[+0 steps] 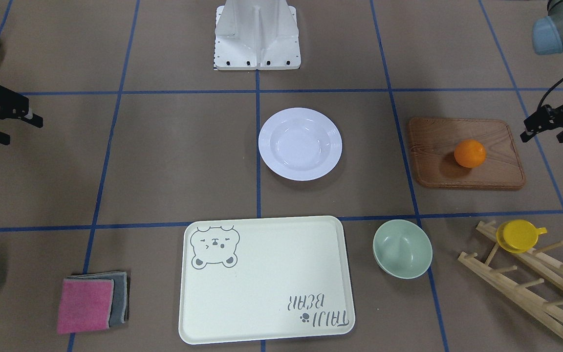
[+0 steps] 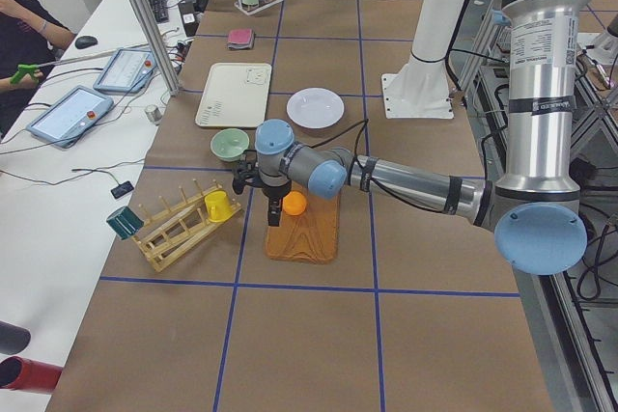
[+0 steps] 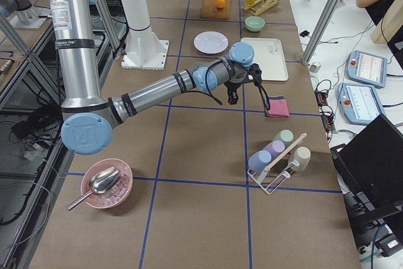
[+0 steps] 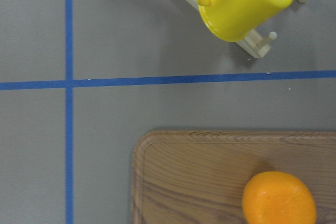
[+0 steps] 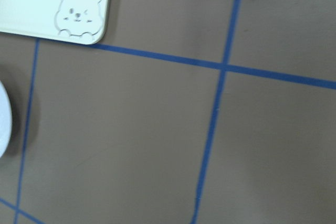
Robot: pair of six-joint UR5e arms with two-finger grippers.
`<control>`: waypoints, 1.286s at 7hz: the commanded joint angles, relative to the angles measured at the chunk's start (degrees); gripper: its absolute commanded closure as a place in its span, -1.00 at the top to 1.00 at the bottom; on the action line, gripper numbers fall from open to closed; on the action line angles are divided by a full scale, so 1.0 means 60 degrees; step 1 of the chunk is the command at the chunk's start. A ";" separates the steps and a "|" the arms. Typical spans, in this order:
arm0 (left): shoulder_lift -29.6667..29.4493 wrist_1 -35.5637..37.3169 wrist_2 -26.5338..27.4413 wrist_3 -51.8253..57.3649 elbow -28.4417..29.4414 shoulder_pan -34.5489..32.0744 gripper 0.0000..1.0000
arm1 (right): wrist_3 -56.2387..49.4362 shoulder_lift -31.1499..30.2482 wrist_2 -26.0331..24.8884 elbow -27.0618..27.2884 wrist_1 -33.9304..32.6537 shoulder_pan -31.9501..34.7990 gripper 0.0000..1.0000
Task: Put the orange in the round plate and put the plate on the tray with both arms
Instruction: 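Lower the left gripper to the orange while the right gripper reaches toward the plate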
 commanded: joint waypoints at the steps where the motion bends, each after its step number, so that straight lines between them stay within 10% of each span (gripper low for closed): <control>1: -0.0148 -0.0374 0.0076 -0.1019 0.0013 0.0741 0.99 | 0.2115 0.1271 0.0209 -0.0180 0.0447 -0.0621 0.91; 5: -0.0324 -0.0375 0.0076 -0.0992 0.0203 0.0757 0.99 | 0.7405 0.1891 -0.1175 -0.2770 0.7877 -0.1847 1.00; 9: -0.0484 -0.0505 0.0368 -0.1893 0.0189 0.1253 0.98 | 1.0040 0.1907 -0.3642 -0.2568 1.0059 -0.4021 0.98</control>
